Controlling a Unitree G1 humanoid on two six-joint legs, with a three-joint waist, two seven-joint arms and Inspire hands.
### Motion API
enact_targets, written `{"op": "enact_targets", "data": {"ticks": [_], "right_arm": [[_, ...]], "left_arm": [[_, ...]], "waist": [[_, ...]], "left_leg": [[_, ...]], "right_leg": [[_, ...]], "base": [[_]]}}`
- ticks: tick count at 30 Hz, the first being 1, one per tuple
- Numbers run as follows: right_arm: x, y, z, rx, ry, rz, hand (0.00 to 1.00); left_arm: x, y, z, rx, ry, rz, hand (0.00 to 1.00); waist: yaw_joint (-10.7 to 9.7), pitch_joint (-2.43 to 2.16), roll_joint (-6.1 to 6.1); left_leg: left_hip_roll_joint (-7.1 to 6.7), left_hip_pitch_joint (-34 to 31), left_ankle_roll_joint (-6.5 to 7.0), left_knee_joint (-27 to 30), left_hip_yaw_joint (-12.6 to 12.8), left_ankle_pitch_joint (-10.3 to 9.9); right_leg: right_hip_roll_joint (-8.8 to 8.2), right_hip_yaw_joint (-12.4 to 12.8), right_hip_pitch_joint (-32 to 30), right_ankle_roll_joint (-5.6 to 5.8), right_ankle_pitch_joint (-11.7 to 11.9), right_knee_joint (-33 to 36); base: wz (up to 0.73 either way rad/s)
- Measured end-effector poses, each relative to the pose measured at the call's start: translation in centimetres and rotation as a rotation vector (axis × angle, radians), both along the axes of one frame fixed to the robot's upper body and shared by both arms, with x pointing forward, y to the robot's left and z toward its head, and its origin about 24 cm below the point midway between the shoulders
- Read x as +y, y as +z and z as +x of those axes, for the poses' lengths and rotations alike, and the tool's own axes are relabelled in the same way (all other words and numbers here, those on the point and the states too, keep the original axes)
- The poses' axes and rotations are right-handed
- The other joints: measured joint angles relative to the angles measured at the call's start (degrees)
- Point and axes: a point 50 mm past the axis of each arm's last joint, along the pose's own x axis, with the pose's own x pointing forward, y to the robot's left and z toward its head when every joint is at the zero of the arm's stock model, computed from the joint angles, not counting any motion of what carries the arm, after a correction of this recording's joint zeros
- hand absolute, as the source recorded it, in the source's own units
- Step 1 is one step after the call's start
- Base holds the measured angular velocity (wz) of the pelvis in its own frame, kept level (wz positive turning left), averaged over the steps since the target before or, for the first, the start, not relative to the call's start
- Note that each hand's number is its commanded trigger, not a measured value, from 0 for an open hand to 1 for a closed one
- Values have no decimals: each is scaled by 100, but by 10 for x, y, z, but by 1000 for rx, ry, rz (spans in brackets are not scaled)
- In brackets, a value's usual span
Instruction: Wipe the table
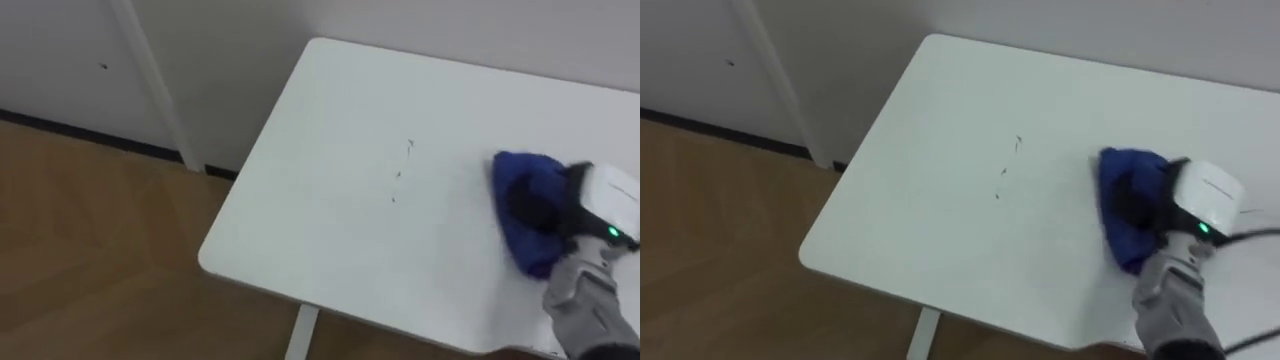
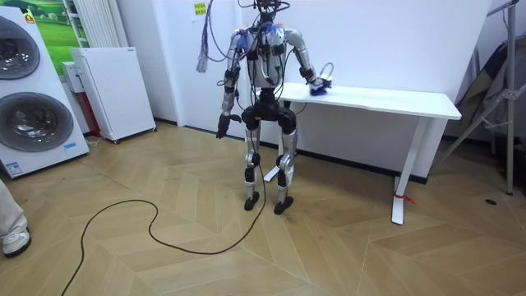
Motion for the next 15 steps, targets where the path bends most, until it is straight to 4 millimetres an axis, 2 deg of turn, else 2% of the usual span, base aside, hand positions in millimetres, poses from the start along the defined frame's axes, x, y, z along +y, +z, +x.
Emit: {"op": "enact_targets", "data": {"ticks": [1,4,7,8,9,12,13,14,15], "right_arm": [[15,6,10,-5,67,-23,100],[29,12,19,2,150,-28,100],[27,11,19,20,145,-11,100],[25,9,18,24,137,-5,100],[19,4,13,30,115,22,100],[1,-22,-14,36,6,112,100],[-2,-26,-20,34,-15,128,100],[-11,-35,-35,29,-68,152,100],[-22,-41,-49,11,-132,170,100]], "left_arm": [[-2,0,2,6,-36,3,0],[-5,-1,-5,33,-72,5,0],[-6,-3,-25,89,-63,-2,0],[-6,-3,-29,101,-60,-3,0],[-5,-3,-32,113,-53,0,0],[-4,-3,-22,87,-62,4,0],[-4,-2,-20,76,-65,6,0],[-2,-2,-19,59,-60,10,0],[3,0,-16,32,-33,21,0]], "waist": [[111,14,1],[425,13,-2],[465,9,-7],[446,9,-9],[366,7,-16],[128,12,-6],[62,14,1],[-25,-2,-25],[-75,-46,0]], "left_leg": [[7,-43,-12,38,-3,-6],[-16,-134,-20,86,-78,-10],[-81,-103,-18,92,-78,-9],[-93,-91,-18,97,-80,-9],[-120,-93,-16,142,-53,-11],[-217,-26,57,394,82,-57],[-224,1,98,446,136,-81],[-205,35,188,489,343,-167],[-121,61,238,505,526,-336]], "right_leg": [[-7,-20,-60,-19,-30,69],[-56,-127,-145,-15,-149,180],[-149,-146,-138,31,-256,275],[-171,-151,-134,40,-264,295],[-246,-260,-117,63,-304,405],[-458,-256,-145,171,-405,903],[-500,-260,-152,176,-408,1035],[-549,-222,-237,202,-422,1282],[-566,-191,-320,235,-442,1450]], "base": [[17],[29],[18],[9],[19],[23],[8],[-7],[-41]]}}
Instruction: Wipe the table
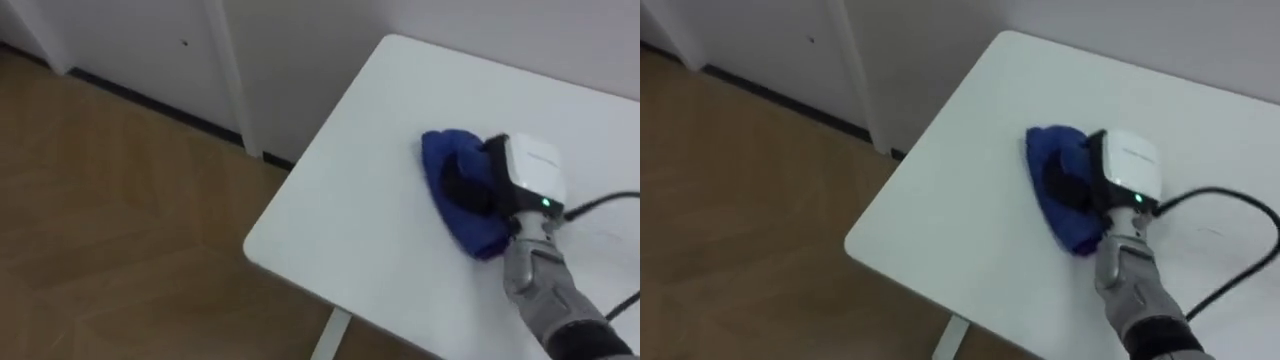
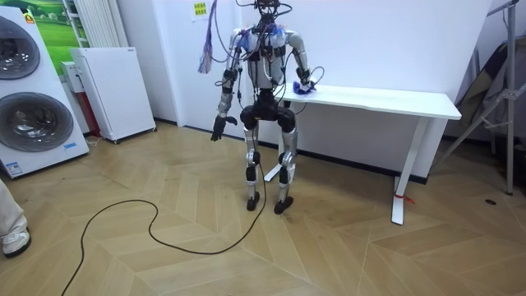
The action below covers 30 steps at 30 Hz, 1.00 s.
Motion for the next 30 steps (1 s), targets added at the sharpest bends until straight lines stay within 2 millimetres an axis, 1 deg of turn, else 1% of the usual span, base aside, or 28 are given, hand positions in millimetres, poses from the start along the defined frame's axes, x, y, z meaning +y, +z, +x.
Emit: {"op": "enact_targets", "data": {"ticks": [1,2,3,4,5,6,7,8,9,10,11,12,13,15,16,17,19,20,21,22,23,24,25,26,27,28,29,30], "right_arm": [[-9,-4,-11,-5,-65,14,100],[-14,-7,-16,-4,-99,19,100],[-24,-11,-27,1,-171,38,100],[-36,-17,-44,9,-255,46,100],[-42,-20,-53,15,-299,52,100],[-51,-24,-67,21,-371,60,100],[-56,-25,-74,22,-412,70,100],[-58,-25,-75,21,-421,72,100],[-59,-26,-77,21,-437,82,100],[-59,-27,-77,24,-443,86,100],[-59,-27,-77,25,-443,88,100],[-57,-28,-77,25,-443,97,100],[-55,-28,-76,22,-440,103,100],[-44,-30,-70,14,-408,114,100],[-36,-30,-66,15,-376,118,100],[-32,-31,-63,13,-360,121,100],[-12,-24,-41,1,-254,115,100],[-6,-21,-32,-1,-215,104,100],[7,-13,-14,-12,-136,79,100],[18,-3,4,-21,-47,46,100],[23,3,12,-27,-7,26,100],[34,13,27,-39,75,-15,100],[42,21,38,-49,126,-38,100],[45,24,41,-48,149,-47,100],[49,28,45,-44,167,-52,100],[51,31,47,-40,181,-50,100],[52,33,49,-40,189,-47,100],[52,36,53,-34,203,-47,100]], "left_arm": [[6,2,0,-23,24,26,0],[9,3,-1,-31,41,39,0],[15,5,-2,-46,74,69,0],[22,8,-1,-58,84,98,0],[25,9,-1,-65,82,111,0],[29,12,2,-80,79,121,0],[33,14,4,-95,72,130,0],[36,15,6,-101,68,136,0],[40,17,10,-111,64,149,0],[43,19,18,-128,57,158,0],[44,20,22,-138,54,160,0],[44,20,29,-152,46,160,0],[43,21,34,-161,36,158,0],[38,21,50,-191,-4,149,0],[37,21,53,-193,-9,147,0],[37,21,53,-190,-12,147,0],[34,19,51,-178,-14,138,0],[33,18,49,-171,-13,136,0],[31,16,46,-158,-15,129,0],[26,13,42,-139,-16,115,0],[23,12,43,-139,-15,104,0],[19,11,45,-141,-29,92,0],[15,9,43,-127,-55,83,0],[12,8,41,-118,-67,76,0],[8,5,35,-99,-85,62,0],[5,4,29,-83,-81,51,0],[5,3,25,-71,-79,45,0],[5,2,19,-45,-75,32,0]], "waist": [[-19,-30,33],[-62,-44,42],[-161,-85,84],[-269,-92,70],[-321,-103,63],[-393,-117,73],[-398,-119,76],[-411,-117,81],[-428,-123,80],[-434,-126,59],[-440,-126,47],[-456,-124,26],[-470,-124,5],[-472,-111,-45],[-419,-98,-71],[-370,-94,-82],[-165,-85,-95],[-100,-81,-101],[-14,-67,-115],[92,-63,-81],[139,-45,-46],[198,-10,-69],[177,27,-66],[176,60,-41],[180,68,-33],[198,82,-40],[196,87,-29],[182,122,50]], "left_leg": [[57,-2,46,130,211,-91],[119,-34,79,193,306,-148],[256,-139,111,376,469,-259],[355,-152,132,544,681,-339],[393,-145,142,586,785,-372],[537,-153,127,687,1023,-427],[669,-228,110,784,1148,-463],[762,-309,95,893,1186,-502],[934,-486,42,1138,1176,-579],[1075,-661,-4,1358,1101,-635],[1137,-750,-21,1458,1047,-651],[1252,-875,-62,1596,965,-665],[1281,-929,-90,1644,916,-665],[1478,-1083,-257,1878,770,-711],[1610,-1074,-369,1935,762,-689],[1674,-1061,-445,1941,763,-662],[2005,-1047,-772,1920,810,-487],[2077,-1049,-874,1897,832,-425],[2217,-1052,-1065,1811,858,-264],[2321,-1040,-1260,1606,843,-37],[2372,-1037,-1350,1452,776,112],[2367,-1036,-1369,1118,530,384],[2332,-1047,-1141,942,376,621],[2285,-1058,-1099,979,369,655],[2087,-1140,-1080,1181,387,646],[1834,-1242,-974,1476,399,582],[1675,-1312,-891,1624,385,530],[1379,-1368,-731,1777,348,408]], "right_leg": [[-62,-5,-63,73,44,92],[-68,-37,-82,132,80,112],[-113,-133,-127,215,125,336],[-408,-261,-194,224,35,853],[-579,-250,-191,236,-18,1046],[-855,-179,-204,255,-31,1238],[-1116,-157,-233,281,-7,1194],[-1203,-127,-261,295,8,1126],[-1275,24,-262,408,84,813],[-1287,118,-192,478,157,394],[-1313,142,-139,498,216,174],[-1313,158,15,544,371,-253],[-1331,117,99,549,471,-432],[-1318,-87,331,557,798,-792],[-1252,-80,380,544,870,-790],[-1217,-93,382,535,886,-784],[-1061,-196,302,507,877,-703],[-1054,-287,248,503,873,-634],[-1009,-519,162,536,787,-477],[-921,-757,58,742,482,-237],[-871,-868,-47,625,344,-74],[-822,-989,-237,394,20,230],[-775,-1104,-287,219,-220,417],[-724,-1119,-295,185,-315,466],[-713,-1213,-308,147,-496,544],[-720,-1275,-312,79,-557,566],[-719,-1298,-293,29,-577,566],[-663,-1285,-235,-95,-573,519]], "base": [[-57],[-71],[-47],[-29],[-10],[-27],[-42],[-58],[-42],[-30],[-3],[10],[21],[14],[-7],[-27],[-45],[-49],[-45],[-34],[-14],[22],[37],[55],[44],[39],[28],[24]]}}
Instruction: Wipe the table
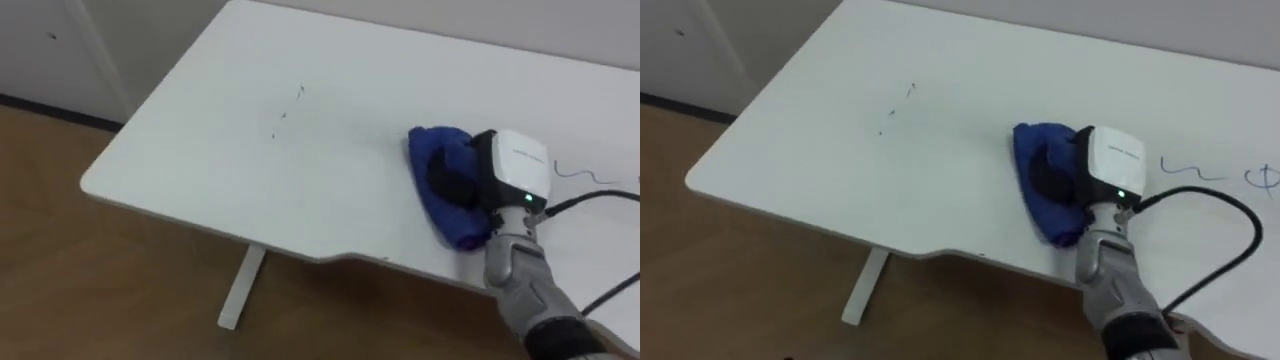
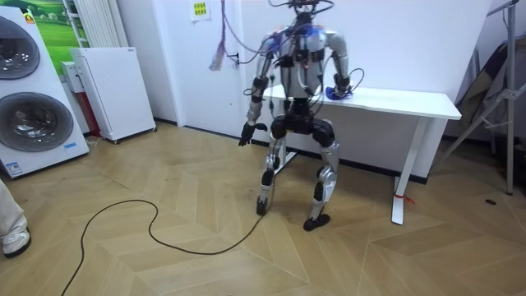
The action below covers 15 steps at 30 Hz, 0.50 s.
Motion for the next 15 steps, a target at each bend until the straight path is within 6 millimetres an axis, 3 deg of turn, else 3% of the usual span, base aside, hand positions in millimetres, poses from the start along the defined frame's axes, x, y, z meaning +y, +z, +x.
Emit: {"op": "enact_targets", "data": {"ticks": [1,3,4,6,8,9,13,14,15], "right_arm": [[-1,1,0,4,6,-1,100],[-3,2,0,14,35,-19,100],[-5,2,-1,21,51,-22,100],[-9,-4,-7,35,66,-12,100],[-19,-10,-18,18,51,5,100],[-31,-15,-30,6,6,31,100],[-81,-31,-73,-14,-245,106,100],[-97,-36,-87,-3,-344,123,100],[-114,-40,-99,16,-438,135,100]], "left_arm": [[0,0,-4,12,3,-6,0],[0,-1,-18,43,12,-10,0],[0,-1,-25,55,22,-10,0],[4,0,-38,69,76,-5,0],[9,3,-49,74,120,7,0],[12,4,-53,76,143,14,0],[31,12,-53,36,228,64,0],[39,15,-51,20,246,85,0],[44,17,-44,0,247,100,0]], "waist": [[3,-10,44],[27,-19,153],[124,-43,204],[151,-68,236],[24,-95,230],[-56,-145,204],[-476,-279,-51],[-589,-333,-143],[-716,-331,-217]], "left_leg": [[-158,10,34,-15,-22,-84],[-845,206,154,-362,-139,-234],[-1050,440,171,-719,-148,-224],[-1111,779,209,-1243,-138,-174],[-1098,949,206,-1511,-204,-158],[-1105,1055,199,-1675,-230,-142],[-1182,1237,226,-1972,-221,-78],[-1219,1236,253,-1969,-214,-95],[-1250,1225,316,-1912,-211,-135]], "right_leg": [[55,57,22,-30,-6,-36],[265,557,-19,-86,-35,-153],[388,880,-49,-122,-10,-256],[582,1199,-27,-167,67,-450],[699,1228,86,-175,132,-654],[735,1221,169,-154,171,-789],[797,1191,451,-34,278,-1137],[759,1217,465,-13,284,-1125],[715,1233,462,5,293,-1027]], "base": [[26],[2],[-35],[-48],[-19],[3],[19],[12],[10]]}}
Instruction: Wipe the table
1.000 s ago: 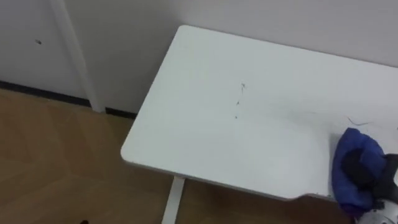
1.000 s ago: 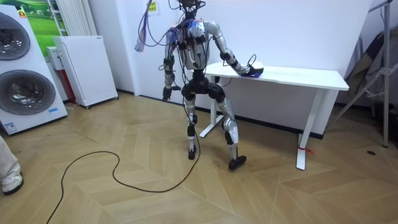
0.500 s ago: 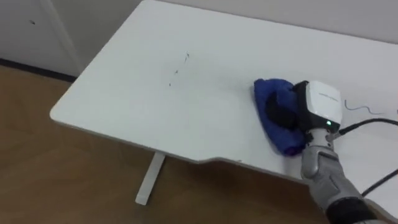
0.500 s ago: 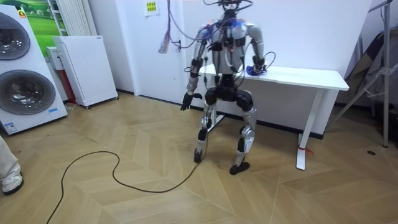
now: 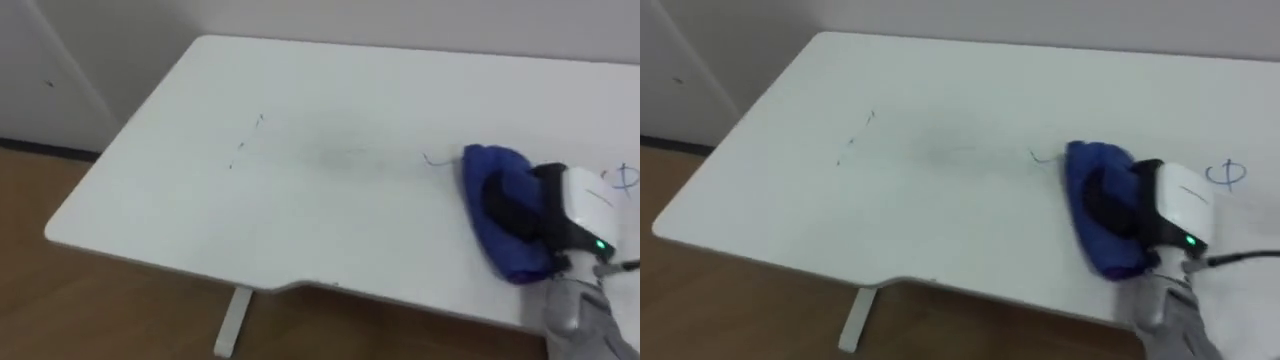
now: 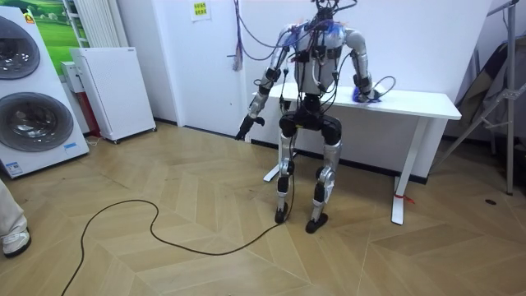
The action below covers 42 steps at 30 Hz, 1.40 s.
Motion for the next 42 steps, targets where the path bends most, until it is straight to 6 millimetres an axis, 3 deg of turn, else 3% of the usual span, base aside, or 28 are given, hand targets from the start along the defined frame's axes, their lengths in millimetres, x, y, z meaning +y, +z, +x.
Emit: {"op": "enact_targets", "data": {"ticks": [2,4,6,8,11,14,16,17,19,20,21,22,25,27,29,31,35,37,40,42], "right_arm": [[-28,-1,-22,40,-122,-5,100],[-59,2,-56,105,-259,-44,100],[-71,3,-77,135,-333,-57,100],[-72,2,-83,140,-364,-61,100],[-69,7,-64,100,-373,-76,100],[-51,18,-16,48,-325,-111,100],[-14,32,37,4,-121,-179,100],[-2,35,49,-5,-54,-208,100],[53,52,94,-40,218,-312,100],[68,56,102,-50,285,-331,100],[98,63,116,-65,405,-352,100],[122,68,127,-74,507,-377,100],[155,80,142,-68,650,-398,100],[160,81,144,-43,673,-392,100],[157,78,144,-16,673,-396,100],[149,70,138,16,657,-388,100],[142,60,131,31,623,-350,100],[137,56,127,40,616,-348,100],[124,46,118,48,600,-309,100],[110,42,112,45,550,-252,100]], "left_arm": [[2,1,7,-26,-16,4,0],[2,1,8,-29,-21,4,0],[5,3,8,-30,-21,15,0],[5,3,13,-42,-18,25,0],[0,0,25,-57,-45,14,0],[-11,-4,40,-64,-109,-12,0],[-24,-11,47,-38,-143,-48,0],[-27,-13,50,-31,-152,-57,0],[-40,-18,58,-19,-211,-89,0],[-43,-18,60,-20,-222,-95,0],[-47,-19,62,-14,-253,-103,0],[-49,-19,65,-9,-268,-112,0],[-51,-20,66,3,-276,-131,0],[-51,-22,58,32,-265,-152,0],[-50,-22,51,56,-242,-174,0],[-50,-22,51,64,-240,-188,0],[-47,-20,65,25,-247,-184,0],[-41,-17,70,7,-252,-168,0],[-31,-13,71,0,-247,-144,0],[-29,-13,68,5,-237,-141,0]], "waist": [[-107,28,-68],[-125,38,-43],[-156,35,-13],[-224,44,11],[-65,66,76],[334,157,231],[527,227,344],[543,233,355],[799,252,349],[883,256,309],[1065,297,302],[1214,307,276],[1542,307,238],[1666,308,241],[1630,309,241],[1626,339,195],[1507,367,163],[1459,352,150],[1474,234,93],[1427,202,127]], "left_leg": [[-2,-7,106,101,63,-128],[-9,-34,214,381,131,-370],[9,-110,284,532,124,-544],[12,-171,346,636,107,-600],[38,-357,410,764,253,-637],[104,-581,434,845,133,-631],[86,-762,429,885,-242,-605],[83,-810,422,885,-292,-590],[95,-916,352,883,-368,-535],[101,-918,326,875,-387,-520],[85,-920,260,814,-444,-470],[55,-920,203,729,-551,-405],[-38,-937,111,608,-905,-248],[-90,-936,104,675,-1064,-244],[-122,-873,102,687,-1156,-245],[-149,-697,102,605,-1198,-245],[-163,-657,109,643,-1294,-250],[-139,-705,127,649,-1278,-260],[-104,-725,169,562,-1204,-256],[-128,-738,217,539,-1202,-229]], "right_leg": [[-25,148,-98,78,46,242],[-90,284,-196,111,63,547],[-111,292,-195,132,59,592],[-124,238,-137,202,95,434],[-90,251,-247,337,203,166],[137,283,-497,184,568,-94],[233,42,-670,22,830,-249],[236,-29,-698,-11,851,-270],[259,-105,-875,-131,830,-183],[251,-133,-884,-166,807,-165],[223,-172,-897,-222,749,-187],[221,-239,-911,-263,695,-173],[120,-538,-887,-303,490,-14],[21,-684,-815,-290,351,137],[-36,-684,-699,-248,260,256],[-65,-663,-524,-156,203,229],[55,-638,-231,-107,213,-130],[109,-638,-176,-90,245,-232],[210,-562,-160,-64,440,-511],[236,-558,-107,-18,501,-592]], "base": [[-1],[-19],[-14],[-12],[-42],[-103],[-88],[-30],[-13],[0],[28],[41],[72],[63],[62],[34],[21],[23],[-11],[13]]}}
